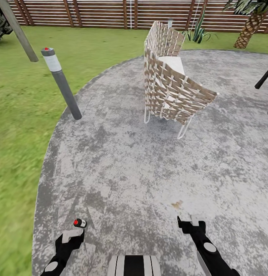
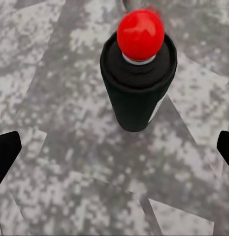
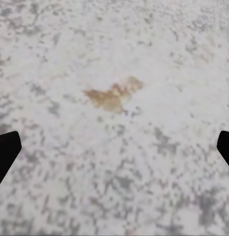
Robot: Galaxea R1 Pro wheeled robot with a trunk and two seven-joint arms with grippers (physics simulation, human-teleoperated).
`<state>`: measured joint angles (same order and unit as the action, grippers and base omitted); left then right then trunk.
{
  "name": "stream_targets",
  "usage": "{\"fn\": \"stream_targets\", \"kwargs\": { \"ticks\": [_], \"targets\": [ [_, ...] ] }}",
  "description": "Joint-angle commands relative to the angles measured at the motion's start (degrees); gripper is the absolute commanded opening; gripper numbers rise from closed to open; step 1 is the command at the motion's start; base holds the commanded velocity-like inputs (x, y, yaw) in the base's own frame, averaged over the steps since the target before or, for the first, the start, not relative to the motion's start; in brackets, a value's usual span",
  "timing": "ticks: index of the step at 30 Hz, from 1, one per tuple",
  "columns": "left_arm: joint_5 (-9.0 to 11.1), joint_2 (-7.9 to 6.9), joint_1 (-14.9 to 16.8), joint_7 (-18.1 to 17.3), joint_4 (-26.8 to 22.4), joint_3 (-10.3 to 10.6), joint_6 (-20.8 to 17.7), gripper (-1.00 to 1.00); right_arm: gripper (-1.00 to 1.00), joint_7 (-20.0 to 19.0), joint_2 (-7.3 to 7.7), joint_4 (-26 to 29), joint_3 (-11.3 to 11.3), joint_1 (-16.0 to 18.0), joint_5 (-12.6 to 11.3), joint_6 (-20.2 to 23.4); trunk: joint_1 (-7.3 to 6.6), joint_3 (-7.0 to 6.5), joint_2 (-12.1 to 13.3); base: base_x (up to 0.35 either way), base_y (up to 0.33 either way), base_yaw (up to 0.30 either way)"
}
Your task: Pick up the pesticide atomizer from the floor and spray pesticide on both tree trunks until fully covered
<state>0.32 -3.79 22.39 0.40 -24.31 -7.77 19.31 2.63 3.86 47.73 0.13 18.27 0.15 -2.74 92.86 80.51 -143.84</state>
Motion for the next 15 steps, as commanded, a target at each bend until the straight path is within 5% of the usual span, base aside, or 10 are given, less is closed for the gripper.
{"fn": "stream_targets", "kwargs": {
  "ticks": [1, 15],
  "targets": [
    [0.0, 0.01, 0.0, 0.1, 0.0, 0.0, 0.2, 1.0, 1.0, 0.2, 0.01, 0.0, 0.0, 0.0, 0.0, -0.2, 0.0, 0.03, 0.0, 0.032, 0.0, 0.0],
    [0.1, 0.01, 0.0, 0.1, 0.0, 0.0, 0.2, 1.0, 1.0, 0.2, 0.01, 0.1, 0.1, 0.0, 0.0, -0.2, 0.0, 0.03, 0.0, 0.098, 0.0, 0.0]
  ]
}}
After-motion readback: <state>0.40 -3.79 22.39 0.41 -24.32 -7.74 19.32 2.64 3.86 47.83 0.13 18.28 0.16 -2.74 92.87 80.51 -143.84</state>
